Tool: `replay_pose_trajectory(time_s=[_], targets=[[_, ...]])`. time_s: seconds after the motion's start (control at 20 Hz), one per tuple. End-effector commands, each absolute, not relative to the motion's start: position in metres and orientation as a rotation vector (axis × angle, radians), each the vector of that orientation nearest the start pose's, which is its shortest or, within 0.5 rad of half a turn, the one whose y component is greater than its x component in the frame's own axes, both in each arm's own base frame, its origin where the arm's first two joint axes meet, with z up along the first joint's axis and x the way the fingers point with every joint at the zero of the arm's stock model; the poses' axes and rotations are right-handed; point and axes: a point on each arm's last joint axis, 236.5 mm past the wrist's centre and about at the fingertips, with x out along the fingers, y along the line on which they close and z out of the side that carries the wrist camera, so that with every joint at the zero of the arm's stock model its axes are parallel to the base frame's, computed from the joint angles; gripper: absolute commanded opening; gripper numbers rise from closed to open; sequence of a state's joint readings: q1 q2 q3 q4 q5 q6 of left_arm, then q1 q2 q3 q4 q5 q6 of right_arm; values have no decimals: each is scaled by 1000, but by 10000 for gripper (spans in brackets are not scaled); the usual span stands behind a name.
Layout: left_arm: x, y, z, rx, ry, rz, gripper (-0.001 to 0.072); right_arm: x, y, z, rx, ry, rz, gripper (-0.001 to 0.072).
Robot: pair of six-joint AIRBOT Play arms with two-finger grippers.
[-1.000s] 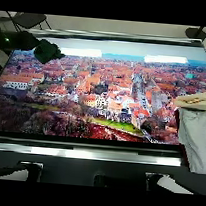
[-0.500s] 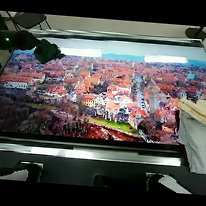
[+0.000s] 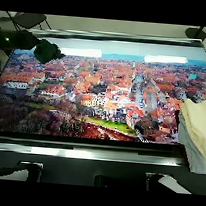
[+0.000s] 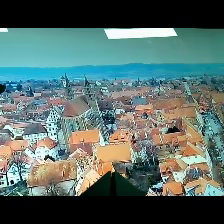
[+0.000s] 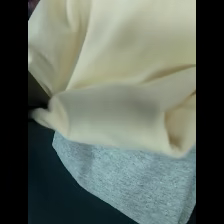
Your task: Fold the shirts.
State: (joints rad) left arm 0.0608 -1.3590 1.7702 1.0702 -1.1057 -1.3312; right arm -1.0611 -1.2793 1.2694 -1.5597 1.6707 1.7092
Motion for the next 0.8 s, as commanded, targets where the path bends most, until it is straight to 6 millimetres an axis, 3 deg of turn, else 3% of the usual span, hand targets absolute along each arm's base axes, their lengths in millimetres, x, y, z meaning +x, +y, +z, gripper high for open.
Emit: replay_pose_trajectory(time_s=[0.0,0.05,0.1,0.15,0.2,0.25,0.35,0.4,0.45,0.5,0.55,0.6,0.65,0.7,0.75], targets=[[489,-73,254,-164,629,-371,30,124,-244,-11,973,1537,-921,42],[489,-73,254,-164,629,-372,30,119,-243,-15,967,1552,-928,43],[489,-73,254,-164,629,-372,30,118,-245,-16,958,1552,-936,93],[489,-73,254,-164,629,-372,30,119,-247,-17,954,1545,-938,258],[489,-73,254,-164,629,-372,30,120,-248,-16,951,1537,-939,556],[489,-74,254,-166,628,-374,30,122,-252,-15,942,1522,-943,694],[487,-80,265,-205,608,-392,29,138,-275,9,875,1434,-935,688],[487,-81,277,-196,581,-394,28,159,-294,34,830,1322,-918,688],[490,-75,290,-164,542,-370,27,188,-313,69,773,1173,-889,687],[494,-63,299,-82,511,-308,26,226,-330,117,680,993,-847,687],[499,-37,301,12,515,-167,26,264,-335,167,579,824,-796,687],[502,-10,298,102,530,-12,26,308,-325,219,482,662,-718,687],[503,10,291,190,558,110,27,347,-299,255,423,557,-623,686],[503,15,275,238,611,153,32,382,-258,272,390,517,-505,685],[503,9,251,239,687,141,85,413,-202,269,374,552,-363,626]])
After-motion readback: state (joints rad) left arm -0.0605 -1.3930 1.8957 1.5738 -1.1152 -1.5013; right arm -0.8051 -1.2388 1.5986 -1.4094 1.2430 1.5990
